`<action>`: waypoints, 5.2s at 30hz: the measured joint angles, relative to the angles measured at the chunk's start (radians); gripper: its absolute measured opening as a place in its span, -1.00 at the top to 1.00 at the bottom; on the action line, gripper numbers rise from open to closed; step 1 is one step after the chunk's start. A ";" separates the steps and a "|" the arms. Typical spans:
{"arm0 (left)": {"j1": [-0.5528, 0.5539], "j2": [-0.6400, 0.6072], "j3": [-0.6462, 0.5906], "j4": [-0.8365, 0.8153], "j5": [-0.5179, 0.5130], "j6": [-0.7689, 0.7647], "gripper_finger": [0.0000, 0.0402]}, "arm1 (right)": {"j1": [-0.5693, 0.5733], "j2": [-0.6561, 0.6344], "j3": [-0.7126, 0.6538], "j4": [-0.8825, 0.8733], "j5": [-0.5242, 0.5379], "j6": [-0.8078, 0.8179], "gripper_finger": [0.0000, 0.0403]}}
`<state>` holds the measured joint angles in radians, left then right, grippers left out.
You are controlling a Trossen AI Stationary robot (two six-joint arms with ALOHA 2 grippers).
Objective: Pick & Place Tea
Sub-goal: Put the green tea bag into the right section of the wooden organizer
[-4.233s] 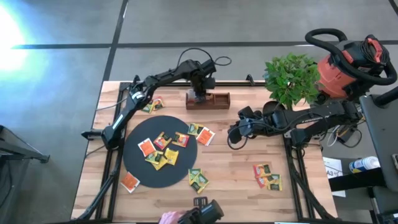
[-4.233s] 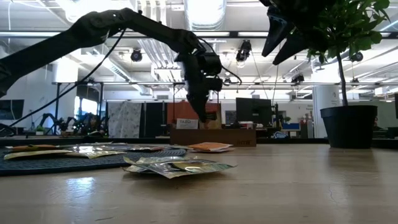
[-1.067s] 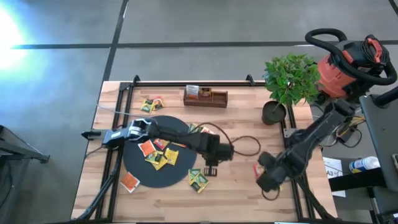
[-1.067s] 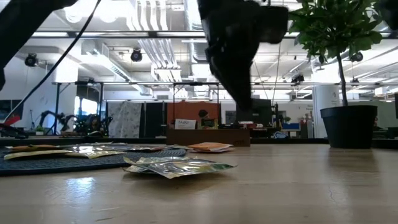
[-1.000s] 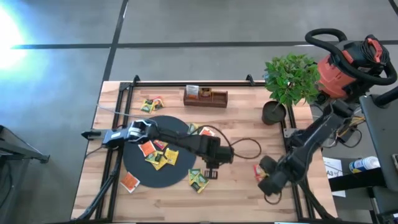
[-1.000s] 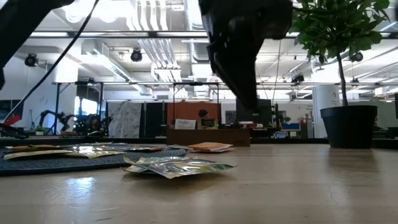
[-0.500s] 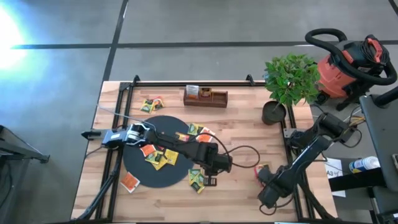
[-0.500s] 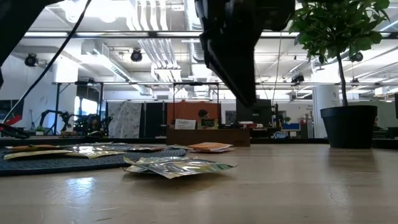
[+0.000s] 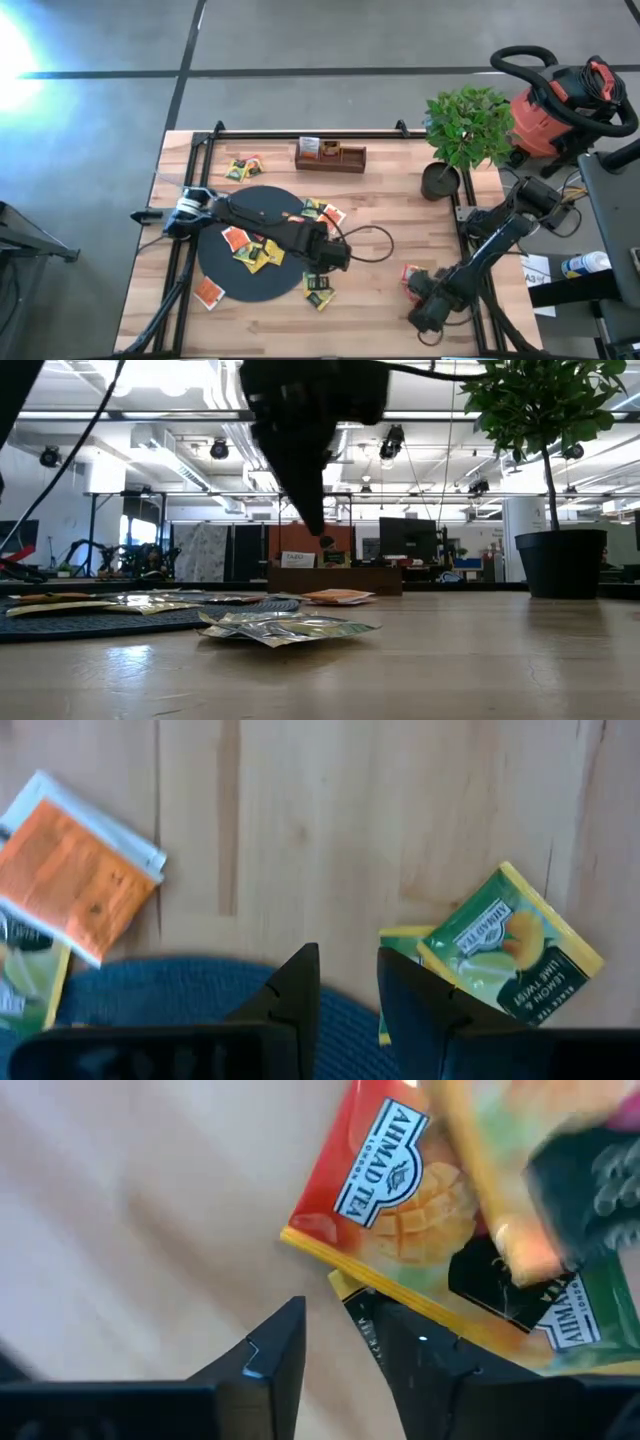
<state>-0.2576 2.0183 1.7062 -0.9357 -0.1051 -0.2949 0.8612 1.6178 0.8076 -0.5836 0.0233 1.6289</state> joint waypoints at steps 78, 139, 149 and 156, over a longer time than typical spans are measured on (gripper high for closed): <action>0.087 0.080 -0.243 0.978 0.353 -0.417 0.51 | -0.153 -0.082 -0.095 -0.082 0.263 0.257 0.48; 0.093 0.239 -0.154 0.945 0.361 -0.756 0.51 | -0.151 -0.009 -0.123 0.254 0.312 0.301 0.69; 0.079 0.240 -0.156 0.976 0.358 -0.780 0.51 | -0.151 -0.007 -0.125 0.277 0.327 0.333 0.69; 0.065 0.240 -0.156 0.943 0.356 -0.765 0.51 | -0.150 -0.006 -0.126 0.277 0.340 0.350 0.69</action>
<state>-0.1930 2.2581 1.5505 0.0072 0.2511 -1.0602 0.7109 1.6123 0.6811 -0.3061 0.3637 1.9793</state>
